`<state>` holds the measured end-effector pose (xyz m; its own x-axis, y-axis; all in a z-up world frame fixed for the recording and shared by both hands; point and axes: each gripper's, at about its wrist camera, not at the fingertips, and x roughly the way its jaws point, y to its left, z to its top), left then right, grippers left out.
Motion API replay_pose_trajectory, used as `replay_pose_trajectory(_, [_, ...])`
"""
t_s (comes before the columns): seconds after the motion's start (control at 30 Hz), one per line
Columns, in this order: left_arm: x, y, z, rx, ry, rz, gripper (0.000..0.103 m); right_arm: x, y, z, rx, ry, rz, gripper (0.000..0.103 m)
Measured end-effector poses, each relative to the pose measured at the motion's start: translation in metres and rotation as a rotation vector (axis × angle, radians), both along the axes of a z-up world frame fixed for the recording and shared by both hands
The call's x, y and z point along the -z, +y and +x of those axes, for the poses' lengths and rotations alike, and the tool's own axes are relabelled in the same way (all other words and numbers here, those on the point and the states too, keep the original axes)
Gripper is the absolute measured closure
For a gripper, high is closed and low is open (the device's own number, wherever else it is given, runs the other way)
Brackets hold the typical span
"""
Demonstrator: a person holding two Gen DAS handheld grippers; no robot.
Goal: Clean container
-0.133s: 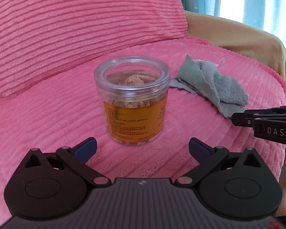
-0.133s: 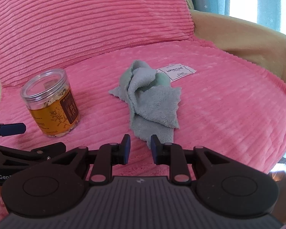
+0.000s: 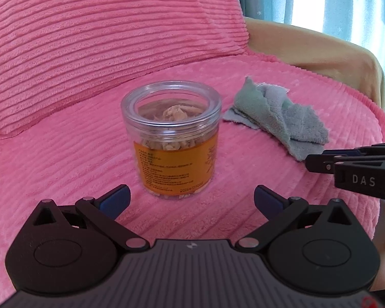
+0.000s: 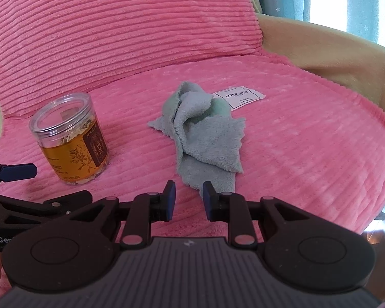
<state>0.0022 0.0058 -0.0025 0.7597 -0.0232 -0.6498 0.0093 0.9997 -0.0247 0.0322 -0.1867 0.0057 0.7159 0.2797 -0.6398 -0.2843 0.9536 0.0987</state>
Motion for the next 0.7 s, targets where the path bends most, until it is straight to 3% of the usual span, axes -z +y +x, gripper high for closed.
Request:
replay_pose_trajectory(0.17, [0.000,-0.009,-0.007,0.007,-0.022,0.051,0.000,0.001,-0.005,0.003,0.009,-0.006,-0.003,0.082])
replay_pose_trajectory(0.7, [0.006,-0.015,0.001,0.011,-0.001,0.039,0.000,0.003,-0.004,0.006,0.007,0.011,-0.001,0.082])
